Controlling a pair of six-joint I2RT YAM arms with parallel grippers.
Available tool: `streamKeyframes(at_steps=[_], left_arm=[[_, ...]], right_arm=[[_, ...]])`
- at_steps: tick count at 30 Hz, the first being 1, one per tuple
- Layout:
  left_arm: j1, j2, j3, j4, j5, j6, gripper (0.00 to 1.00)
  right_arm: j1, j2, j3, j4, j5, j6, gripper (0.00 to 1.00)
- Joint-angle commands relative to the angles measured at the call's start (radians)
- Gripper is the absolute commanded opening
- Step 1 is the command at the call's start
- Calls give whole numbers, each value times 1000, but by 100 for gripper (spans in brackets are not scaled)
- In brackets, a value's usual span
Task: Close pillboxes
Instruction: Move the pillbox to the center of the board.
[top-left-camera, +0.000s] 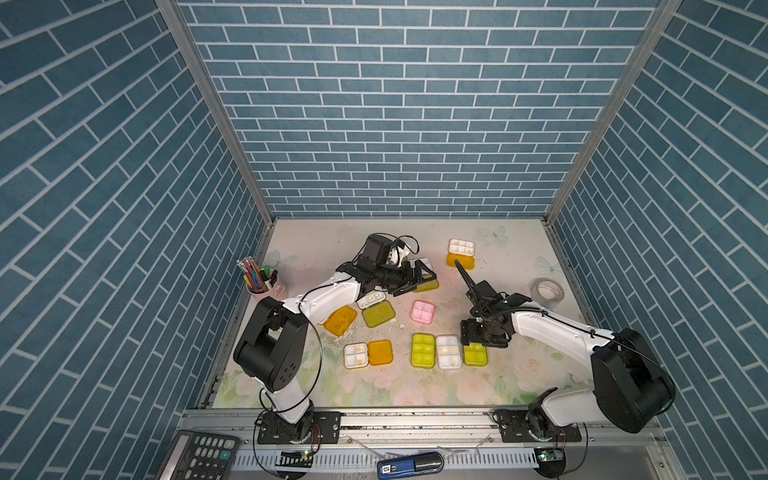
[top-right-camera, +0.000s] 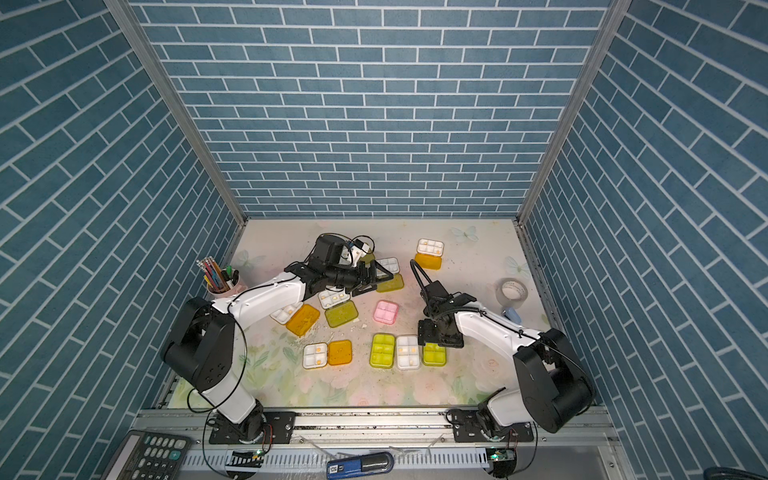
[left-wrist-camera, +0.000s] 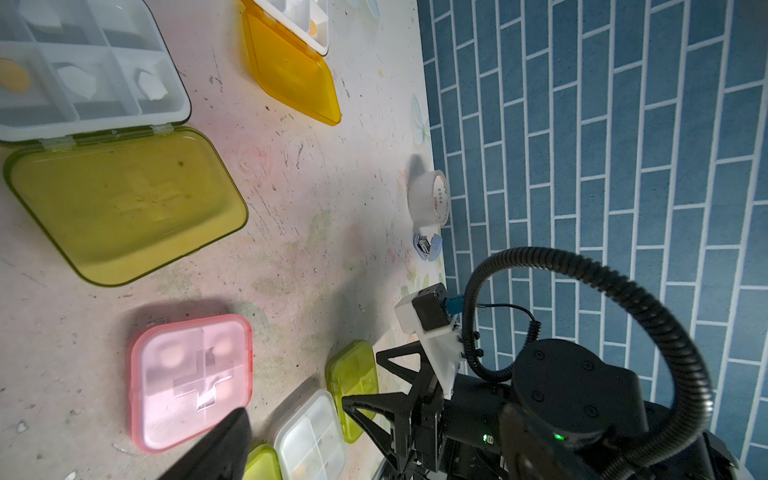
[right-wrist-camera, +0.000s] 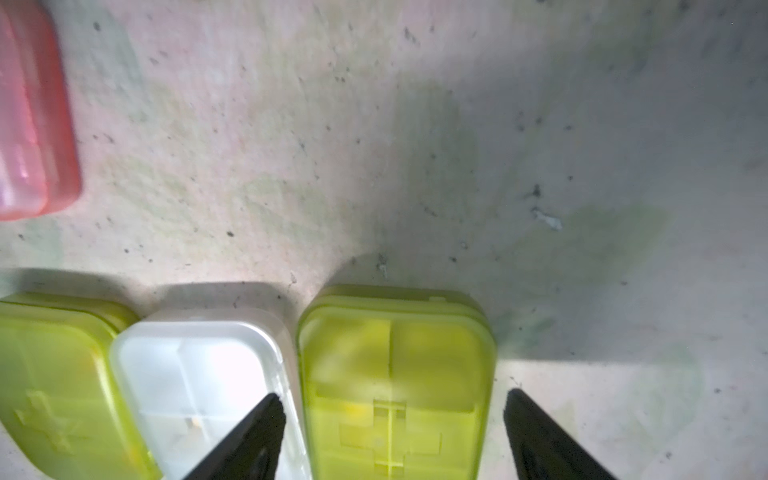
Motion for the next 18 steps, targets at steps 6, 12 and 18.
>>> streamKeyframes(at_steps=[6,12,18], left_arm=[[24,-34,-4,16,9,4,95],[45,-53,-11,27,15,-5,95],[76,-82,-11,24,17,10,95]], right_arm=[[4,-58,61,-94,63,17,82],[4,-29,153,-108,123,6,82],[-24,83,317,-54,205,-66,82]])
